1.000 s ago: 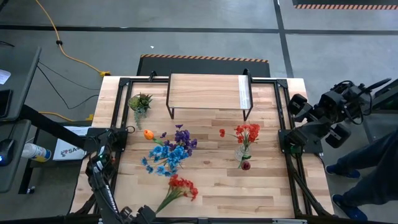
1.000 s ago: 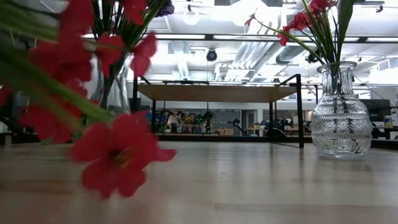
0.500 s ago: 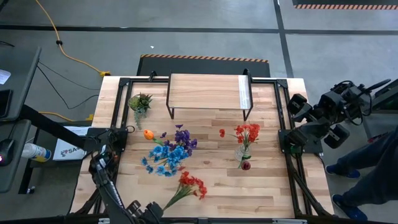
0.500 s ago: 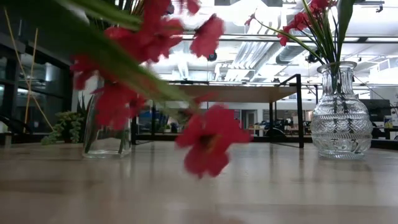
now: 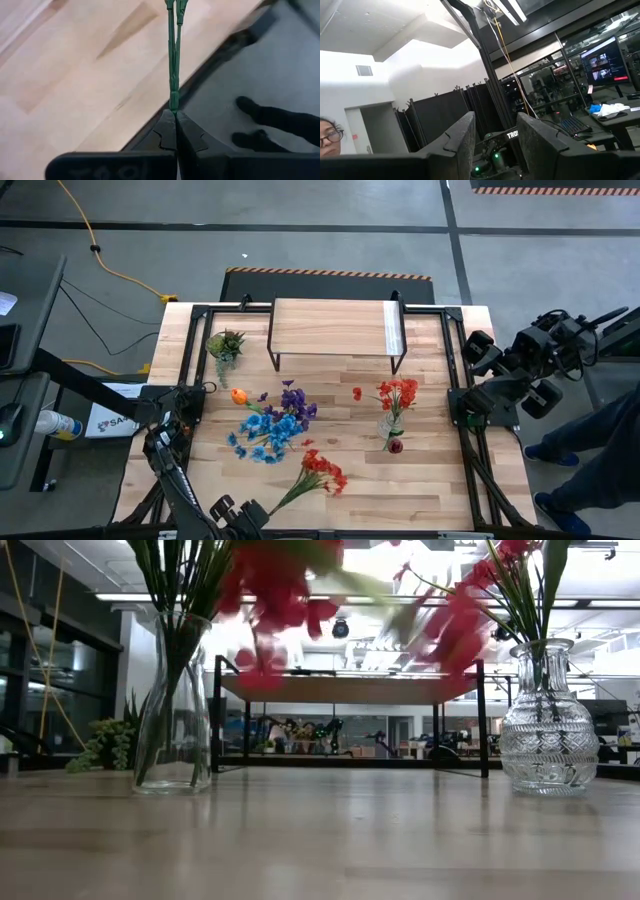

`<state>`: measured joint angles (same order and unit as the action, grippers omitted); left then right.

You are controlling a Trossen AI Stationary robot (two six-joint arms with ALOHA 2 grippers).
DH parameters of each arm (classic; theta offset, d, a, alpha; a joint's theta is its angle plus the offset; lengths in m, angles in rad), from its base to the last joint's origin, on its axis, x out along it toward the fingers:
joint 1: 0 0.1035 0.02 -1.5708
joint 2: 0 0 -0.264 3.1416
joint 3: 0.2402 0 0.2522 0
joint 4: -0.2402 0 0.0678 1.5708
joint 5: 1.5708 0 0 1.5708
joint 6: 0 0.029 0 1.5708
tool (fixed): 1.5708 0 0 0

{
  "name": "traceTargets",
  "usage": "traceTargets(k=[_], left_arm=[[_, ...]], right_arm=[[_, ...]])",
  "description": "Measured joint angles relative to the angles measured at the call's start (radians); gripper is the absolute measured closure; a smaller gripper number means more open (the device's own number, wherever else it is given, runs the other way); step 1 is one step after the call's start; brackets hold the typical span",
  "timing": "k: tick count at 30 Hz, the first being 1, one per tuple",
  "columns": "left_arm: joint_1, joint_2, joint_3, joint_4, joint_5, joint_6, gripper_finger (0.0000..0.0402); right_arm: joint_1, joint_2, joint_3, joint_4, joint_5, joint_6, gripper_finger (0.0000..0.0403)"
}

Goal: Pick and place flowers into a vace then onto a shelf
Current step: Put the red flower into the right transparent bin

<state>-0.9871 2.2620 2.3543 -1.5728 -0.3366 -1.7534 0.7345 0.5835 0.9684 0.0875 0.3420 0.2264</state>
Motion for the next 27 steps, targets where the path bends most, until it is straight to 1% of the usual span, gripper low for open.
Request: traceTargets(k=[5, 10, 17, 19, 23, 27], left_arm=[[0.000, -0.037, 0.002, 0.061, -0.093, 0.042, 0.0375], [0.000, -0.071, 0.002, 0.141, -0.109, 0.100, 0.0375], [-0.001, -0.113, 0.002, 0.204, -0.127, 0.159, 0.0375], [-0.001, -0.132, 0.002, 0.233, -0.148, 0.190, 0.0375], [-0.001, -0.183, 0.002, 0.307, -0.230, 0.281, 0.0375], [-0.003, -0.239, 0.002, 0.402, -0.341, 0.423, 0.0375]], right_arm=[[0.000, 0.000, 0.000, 0.007, 0.000, -0.005, 0.0265], [0.000, 0.000, 0.000, 0.013, 0.010, -0.011, 0.0265], [0.000, 0.000, 0.000, 0.012, 0.018, -0.012, 0.0265], [0.000, 0.000, 0.000, 0.012, 0.024, -0.012, 0.0265], [0.000, 0.000, 0.000, 0.011, 0.027, -0.012, 0.0265], [0.000, 0.000, 0.000, 0.011, 0.026, -0.011, 0.0265]])
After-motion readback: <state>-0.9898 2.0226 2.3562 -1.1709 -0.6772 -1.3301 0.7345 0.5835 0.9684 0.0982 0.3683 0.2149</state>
